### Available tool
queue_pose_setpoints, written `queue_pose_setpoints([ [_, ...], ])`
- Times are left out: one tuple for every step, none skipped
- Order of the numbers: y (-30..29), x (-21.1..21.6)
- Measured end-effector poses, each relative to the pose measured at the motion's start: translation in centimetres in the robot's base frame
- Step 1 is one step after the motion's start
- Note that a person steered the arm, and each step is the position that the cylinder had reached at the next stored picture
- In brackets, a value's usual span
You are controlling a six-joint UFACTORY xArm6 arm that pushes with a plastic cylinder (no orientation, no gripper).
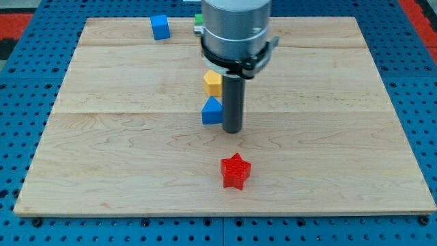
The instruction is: Slide the red star towards the blue triangle
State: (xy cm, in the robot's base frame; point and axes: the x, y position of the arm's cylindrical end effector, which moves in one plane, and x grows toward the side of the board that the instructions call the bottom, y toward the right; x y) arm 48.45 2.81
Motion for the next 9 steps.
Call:
queue_pose_setpoints([
  [7.6, 3.4],
  [6.8, 7.1],
  [1.0, 8.0],
  [1.9, 8.6],
  [2.7, 11.2],
  [-0.9, 10.4],
  [-1.6, 7.2],
  [0.2, 6.2],
  [1.2, 9.1],
])
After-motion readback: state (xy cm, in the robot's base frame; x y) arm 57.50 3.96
